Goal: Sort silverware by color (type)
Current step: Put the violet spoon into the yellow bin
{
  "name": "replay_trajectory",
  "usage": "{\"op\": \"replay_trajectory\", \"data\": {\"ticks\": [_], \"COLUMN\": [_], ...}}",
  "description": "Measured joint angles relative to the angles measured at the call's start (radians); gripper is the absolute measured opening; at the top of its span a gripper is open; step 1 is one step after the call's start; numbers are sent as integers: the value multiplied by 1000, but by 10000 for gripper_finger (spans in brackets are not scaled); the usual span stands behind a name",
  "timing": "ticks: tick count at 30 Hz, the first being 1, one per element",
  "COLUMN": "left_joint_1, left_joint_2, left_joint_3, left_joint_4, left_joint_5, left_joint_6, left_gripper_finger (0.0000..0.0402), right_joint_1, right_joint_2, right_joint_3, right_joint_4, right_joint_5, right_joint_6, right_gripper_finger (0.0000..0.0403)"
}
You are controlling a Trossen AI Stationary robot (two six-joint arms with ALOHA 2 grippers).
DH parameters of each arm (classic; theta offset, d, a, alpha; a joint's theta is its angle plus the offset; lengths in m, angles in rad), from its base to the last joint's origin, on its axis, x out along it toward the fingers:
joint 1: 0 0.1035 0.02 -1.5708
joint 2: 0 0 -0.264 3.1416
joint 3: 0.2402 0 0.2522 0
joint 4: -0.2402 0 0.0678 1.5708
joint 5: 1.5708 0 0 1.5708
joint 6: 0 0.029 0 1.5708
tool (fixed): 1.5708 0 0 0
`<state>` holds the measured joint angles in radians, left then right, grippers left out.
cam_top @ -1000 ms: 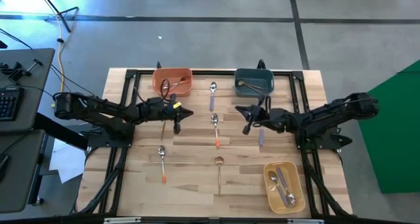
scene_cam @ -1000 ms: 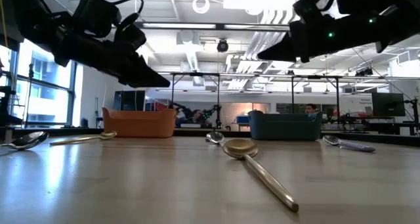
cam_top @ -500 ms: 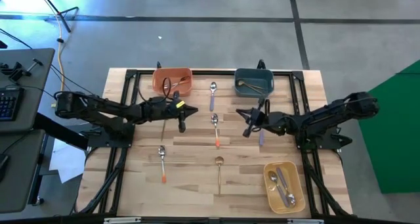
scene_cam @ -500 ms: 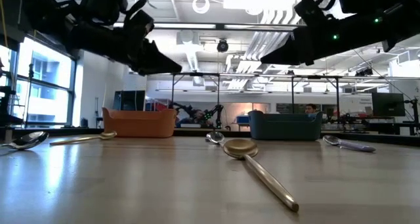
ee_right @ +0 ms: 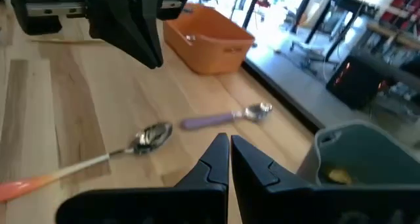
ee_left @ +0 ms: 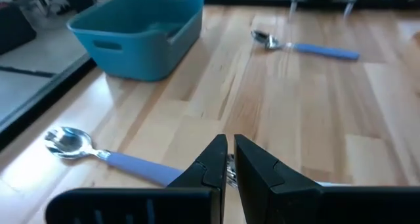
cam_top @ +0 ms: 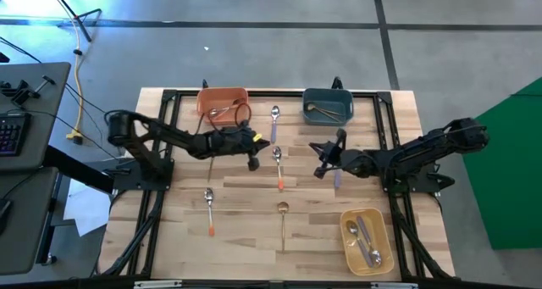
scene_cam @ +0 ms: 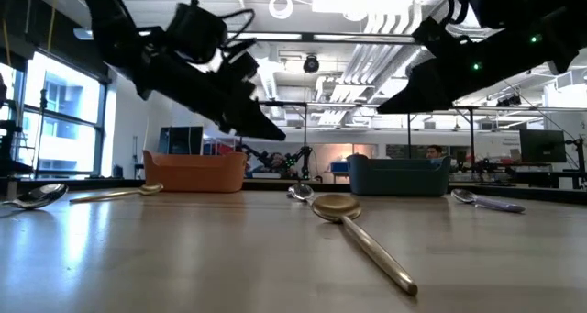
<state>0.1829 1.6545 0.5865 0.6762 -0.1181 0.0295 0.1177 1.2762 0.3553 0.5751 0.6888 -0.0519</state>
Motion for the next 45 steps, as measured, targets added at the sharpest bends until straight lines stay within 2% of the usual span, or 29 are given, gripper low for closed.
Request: {"op": "replay_trajectory", "data": {"ticks": [5,8,15,19,22,26,29,35,45], "left_joint_1": [10,15,57,96,119,140,151,153,158], "left_joint_2": [89,128,219,288,340,383,386,385,422], "left_joint_3": [62,108,353,483,547,584,584,583,587], "left_joint_4": [0,-11,-395,-553,-598,-628,-634,-665,-678], "left_joint_5": [-8,-63,-233,-222,-173,-155,-158,-189,-146], "left_joint_6": [-12,-43,-111,-162,-190,-220,-230,-211,-180], "left_gripper_finger": [19,20,56,92,125,163,178,176,133], "right_joint_1": [0,0,0,0,0,0,0,0,0], "right_joint_2": [0,0,0,0,0,0,0,0,0], "right_joint_3": [0,0,0,0,0,0,0,0,0], "right_joint_4": [-64,-62,-47,-54,-61,-66,-70,-70,-69], "right_joint_5": [0,0,0,0,1,0,0,0,0], "right_joint_6": [55,54,47,45,45,52,52,52,52], "right_gripper_finger": [0,0,0,0,0,0,0,0,0]}}
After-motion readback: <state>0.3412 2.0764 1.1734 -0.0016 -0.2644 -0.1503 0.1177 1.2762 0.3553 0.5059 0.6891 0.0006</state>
